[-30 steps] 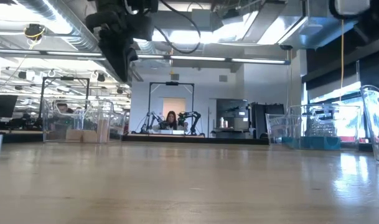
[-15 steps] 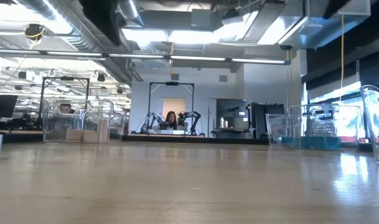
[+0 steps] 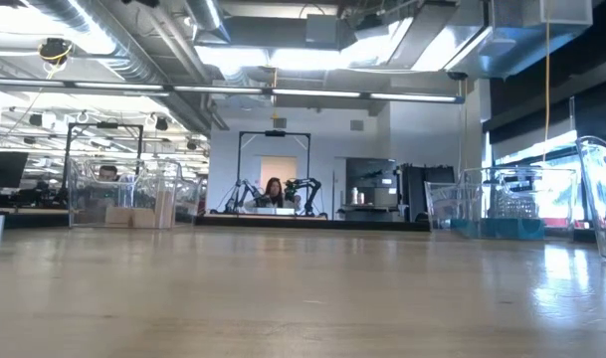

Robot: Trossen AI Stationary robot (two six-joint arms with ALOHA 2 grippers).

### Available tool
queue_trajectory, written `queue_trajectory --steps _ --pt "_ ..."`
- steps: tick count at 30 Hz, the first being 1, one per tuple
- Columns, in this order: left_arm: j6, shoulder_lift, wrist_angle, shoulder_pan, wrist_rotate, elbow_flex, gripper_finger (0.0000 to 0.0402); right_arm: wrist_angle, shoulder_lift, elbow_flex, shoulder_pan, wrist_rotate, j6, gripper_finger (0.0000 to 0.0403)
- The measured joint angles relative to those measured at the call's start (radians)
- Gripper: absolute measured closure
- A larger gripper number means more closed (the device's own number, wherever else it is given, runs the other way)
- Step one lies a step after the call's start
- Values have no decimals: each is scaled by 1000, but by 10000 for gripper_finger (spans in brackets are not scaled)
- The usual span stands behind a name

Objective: Sort & place blocks by color
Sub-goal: Return to Home Position

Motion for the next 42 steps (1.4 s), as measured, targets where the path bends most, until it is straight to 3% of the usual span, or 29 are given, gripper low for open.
queue_trajectory --steps 4,9,15,22,37,42 --pt "-35 -69 -1 -48 -15 -42 401 123 -43 -10 -57 -144 -183 403" --pt "-81 -190 26 -96 -44 -115 401 269 -118 -127 -136 -289 -321 403" --pt "-75 -325 70 -124 -73 -162 401 371 -256 -310 -218 -298 -337 403" --pt "-71 -466 70 -124 -114 -223 401 541 -460 -544 -311 -405 -328 403" --pt "4 -841 167 -124 -88 -423 401 647 -797 -790 -368 -447 -307 403" --pt "31 -858 156 -123 -69 -451 402 736 -882 -900 -368 -447 -308 403"
